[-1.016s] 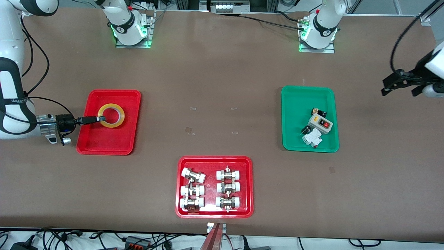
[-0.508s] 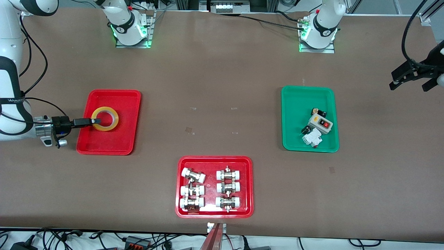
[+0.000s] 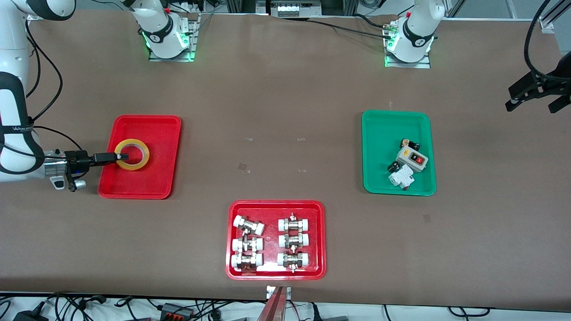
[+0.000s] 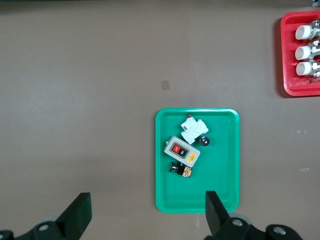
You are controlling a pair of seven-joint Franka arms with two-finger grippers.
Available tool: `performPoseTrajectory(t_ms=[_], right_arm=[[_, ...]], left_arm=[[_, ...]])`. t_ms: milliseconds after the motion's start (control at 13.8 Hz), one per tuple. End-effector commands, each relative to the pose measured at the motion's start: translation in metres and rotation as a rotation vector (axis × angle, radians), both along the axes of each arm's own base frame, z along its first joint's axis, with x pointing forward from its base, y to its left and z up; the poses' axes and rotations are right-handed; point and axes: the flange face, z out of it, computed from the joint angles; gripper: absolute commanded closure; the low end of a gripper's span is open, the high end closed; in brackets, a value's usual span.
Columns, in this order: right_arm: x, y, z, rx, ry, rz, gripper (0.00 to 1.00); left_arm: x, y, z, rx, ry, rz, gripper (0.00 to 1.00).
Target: Left arm passes tape to right arm into tray
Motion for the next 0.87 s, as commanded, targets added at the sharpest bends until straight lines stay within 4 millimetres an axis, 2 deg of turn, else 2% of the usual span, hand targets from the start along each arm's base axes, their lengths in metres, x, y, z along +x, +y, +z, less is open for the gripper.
performPoseTrajectory(t_ms=[0, 218, 435, 798], right_arm=[[-0.005, 0.011, 0.004, 0.121, 0.009, -0.021, 0.0], [0.002, 0.015, 0.011, 0.105, -0.021, -0.003, 0.0], [0.002, 0.004, 0.008, 0.03, -0.037, 0.013, 0.0], [0.009, -0.002, 0.006, -0.048, -0.099, 0.053, 0.0]], left_arm=[[0.0, 0.002, 0.007, 0.019, 0.027, 0.0, 0.0], [0.001, 0.007, 0.016, 0.018, 0.009, 0.007, 0.0], [0.012, 0.004, 0.004, 0.019, 0.028, 0.003, 0.0], [0.012, 0.008, 0.004, 0.017, 0.027, -0.002, 0.0]])
